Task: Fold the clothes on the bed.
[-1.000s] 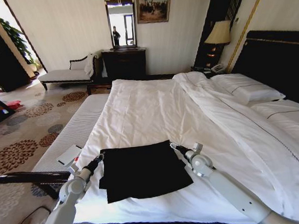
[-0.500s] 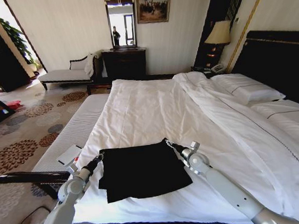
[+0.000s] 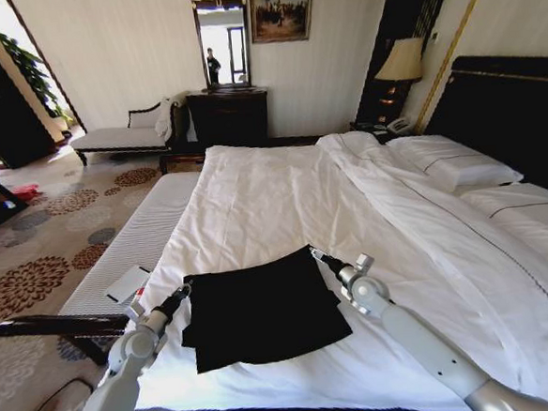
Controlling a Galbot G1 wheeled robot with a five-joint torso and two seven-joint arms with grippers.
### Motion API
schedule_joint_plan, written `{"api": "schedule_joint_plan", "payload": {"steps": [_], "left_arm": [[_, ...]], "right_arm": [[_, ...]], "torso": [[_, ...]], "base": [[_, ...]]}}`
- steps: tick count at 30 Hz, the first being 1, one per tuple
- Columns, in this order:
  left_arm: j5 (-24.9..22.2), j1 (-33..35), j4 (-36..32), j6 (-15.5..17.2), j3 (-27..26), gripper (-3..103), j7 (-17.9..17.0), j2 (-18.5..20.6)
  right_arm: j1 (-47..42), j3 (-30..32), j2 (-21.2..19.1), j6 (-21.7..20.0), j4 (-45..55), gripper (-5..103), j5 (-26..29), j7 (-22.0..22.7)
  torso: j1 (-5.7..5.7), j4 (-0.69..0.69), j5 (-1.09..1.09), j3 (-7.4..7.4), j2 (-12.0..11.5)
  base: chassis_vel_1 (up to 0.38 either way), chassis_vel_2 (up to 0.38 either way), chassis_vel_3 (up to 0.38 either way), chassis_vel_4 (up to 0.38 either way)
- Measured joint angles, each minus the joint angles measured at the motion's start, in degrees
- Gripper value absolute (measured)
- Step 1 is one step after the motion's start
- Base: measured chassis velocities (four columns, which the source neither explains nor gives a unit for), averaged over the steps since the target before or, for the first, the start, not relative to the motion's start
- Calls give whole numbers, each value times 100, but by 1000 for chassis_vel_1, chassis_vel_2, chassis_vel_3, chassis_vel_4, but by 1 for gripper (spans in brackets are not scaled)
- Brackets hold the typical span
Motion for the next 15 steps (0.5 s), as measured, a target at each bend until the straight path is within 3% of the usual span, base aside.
{"api": "schedule_joint_plan", "payload": {"steps": [9, 15], "left_arm": [[44, 43, -51, -21, 7, 1, 7, -6], [82, 47, -47, -33, 20, 1, 15, -15]], "right_arm": [[-17, -7, -28, 1, -184, 100, -229, -4], [-28, -12, -46, -40, -38, 100, -5, -4]], "torso": [[0, 0, 0, 0, 0], [0, 0, 0, 0, 0]], "base": [[0, 0, 0, 0], [0, 0, 0, 0]]}}
